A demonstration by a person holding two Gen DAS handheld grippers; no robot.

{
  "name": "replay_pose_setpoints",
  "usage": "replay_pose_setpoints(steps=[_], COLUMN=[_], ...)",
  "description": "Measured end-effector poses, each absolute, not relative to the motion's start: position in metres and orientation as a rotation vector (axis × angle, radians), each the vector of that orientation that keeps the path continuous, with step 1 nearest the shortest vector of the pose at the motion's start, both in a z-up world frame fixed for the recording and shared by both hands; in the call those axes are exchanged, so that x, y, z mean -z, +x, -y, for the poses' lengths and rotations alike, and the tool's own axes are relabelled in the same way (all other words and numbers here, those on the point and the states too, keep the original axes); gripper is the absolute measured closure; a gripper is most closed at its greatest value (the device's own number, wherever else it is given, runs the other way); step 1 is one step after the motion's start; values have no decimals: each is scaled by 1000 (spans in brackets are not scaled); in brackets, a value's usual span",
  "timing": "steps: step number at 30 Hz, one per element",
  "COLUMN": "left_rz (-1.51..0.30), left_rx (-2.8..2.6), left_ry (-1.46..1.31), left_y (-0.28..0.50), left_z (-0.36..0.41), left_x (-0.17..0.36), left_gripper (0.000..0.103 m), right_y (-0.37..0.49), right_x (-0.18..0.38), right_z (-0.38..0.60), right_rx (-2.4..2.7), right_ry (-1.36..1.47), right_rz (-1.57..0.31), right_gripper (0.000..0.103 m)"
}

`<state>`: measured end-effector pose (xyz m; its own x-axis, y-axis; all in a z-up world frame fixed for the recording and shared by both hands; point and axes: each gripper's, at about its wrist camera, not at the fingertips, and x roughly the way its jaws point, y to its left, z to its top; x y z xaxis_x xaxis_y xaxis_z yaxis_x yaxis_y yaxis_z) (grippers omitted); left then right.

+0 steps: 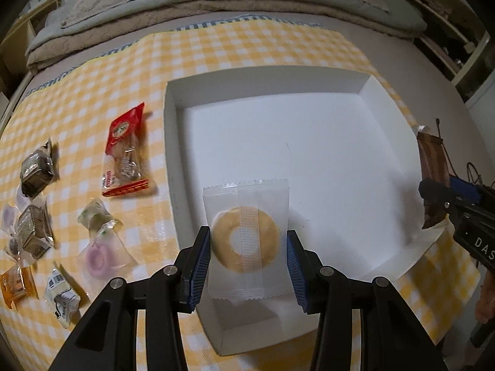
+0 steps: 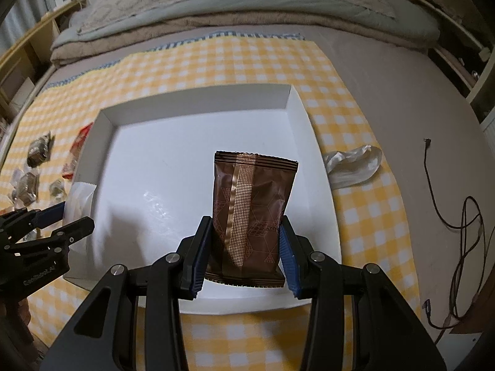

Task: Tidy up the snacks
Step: 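Carry both snacks over the white tray and open both grippers, then withdraw both tools from the tray back toward the snack pile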

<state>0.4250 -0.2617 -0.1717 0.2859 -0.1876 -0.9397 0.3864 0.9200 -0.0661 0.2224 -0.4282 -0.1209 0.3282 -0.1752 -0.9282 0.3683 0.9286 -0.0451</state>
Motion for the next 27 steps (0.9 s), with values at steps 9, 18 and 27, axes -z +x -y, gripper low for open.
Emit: replay_pose_setpoints(steps=[9,18,27], left_rz=[-1227,-1207,-1190], left_rx=[407,414,414], left_ry=[132,157,160], left_y=[432,419,405], left_z=[258,250,241], left_x=[183,169,149], left_gripper=[27,10,0], right_y=[230,229,217], right_x=[134,122,111], right_z=[435,434,431], right_rx=[381,391,417], right_ry=[192,213,228], right_rz=[-1222,-1175,-1173], right_gripper=[60,17,0])
